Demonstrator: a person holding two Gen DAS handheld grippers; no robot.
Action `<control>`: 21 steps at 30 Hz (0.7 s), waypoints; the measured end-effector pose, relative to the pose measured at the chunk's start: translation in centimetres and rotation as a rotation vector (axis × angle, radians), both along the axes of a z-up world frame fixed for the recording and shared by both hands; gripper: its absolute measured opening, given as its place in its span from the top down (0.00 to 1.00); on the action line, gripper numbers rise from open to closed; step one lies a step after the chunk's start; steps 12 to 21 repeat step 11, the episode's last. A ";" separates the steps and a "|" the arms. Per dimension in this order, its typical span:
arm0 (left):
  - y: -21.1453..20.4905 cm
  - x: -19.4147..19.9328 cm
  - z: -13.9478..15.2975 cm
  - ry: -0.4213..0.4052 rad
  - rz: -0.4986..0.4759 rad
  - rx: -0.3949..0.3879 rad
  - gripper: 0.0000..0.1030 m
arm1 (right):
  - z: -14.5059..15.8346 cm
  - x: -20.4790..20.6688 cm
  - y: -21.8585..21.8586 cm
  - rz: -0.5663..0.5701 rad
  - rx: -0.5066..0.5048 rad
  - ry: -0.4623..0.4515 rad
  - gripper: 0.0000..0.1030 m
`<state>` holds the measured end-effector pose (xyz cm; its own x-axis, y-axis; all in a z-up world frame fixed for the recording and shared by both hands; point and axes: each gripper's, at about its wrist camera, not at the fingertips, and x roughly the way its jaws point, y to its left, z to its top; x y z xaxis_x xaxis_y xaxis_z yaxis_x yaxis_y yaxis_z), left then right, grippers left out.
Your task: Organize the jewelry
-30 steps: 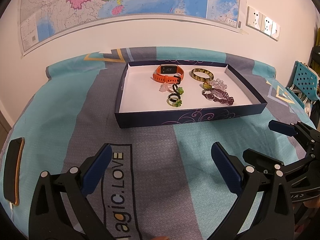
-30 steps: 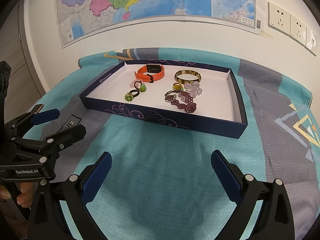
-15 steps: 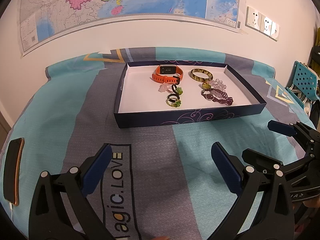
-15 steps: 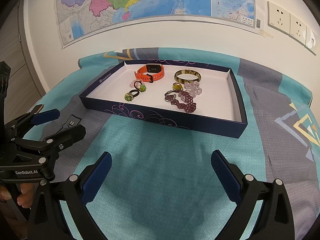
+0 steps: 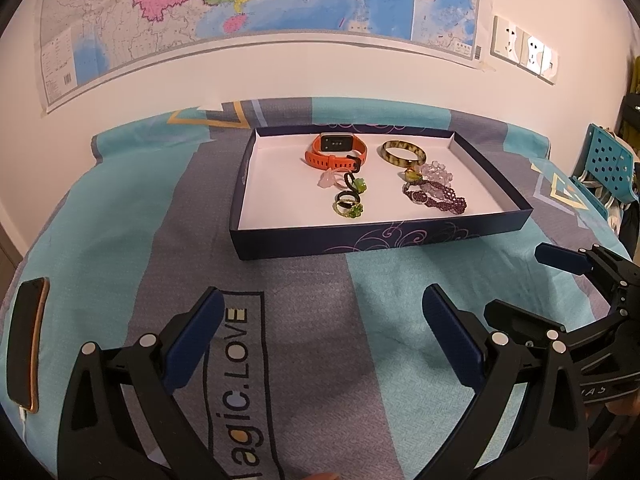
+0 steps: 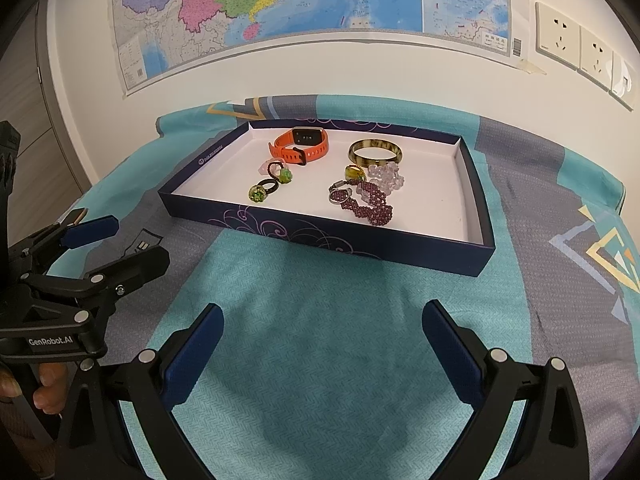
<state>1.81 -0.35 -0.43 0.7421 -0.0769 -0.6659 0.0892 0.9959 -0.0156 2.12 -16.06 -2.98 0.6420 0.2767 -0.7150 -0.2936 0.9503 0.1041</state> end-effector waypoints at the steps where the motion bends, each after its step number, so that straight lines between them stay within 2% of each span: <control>1: -0.1 -0.1 0.1 -0.004 -0.009 -0.003 0.05 | 0.0 0.0 0.0 0.003 -0.001 0.000 0.07; 6: 0.2 0.1 0.1 0.013 -0.016 -0.020 0.05 | 0.0 0.3 -1.3 0.015 -0.027 0.024 0.07; 11: 2.6 1.1 -0.2 0.040 0.035 -0.034 0.05 | -0.4 2.4 -7.7 -0.087 -0.147 0.060 0.07; 21: 2.6 1.1 -0.2 0.040 0.035 -0.034 0.05 | -0.4 2.4 -7.7 -0.087 -0.147 0.060 0.07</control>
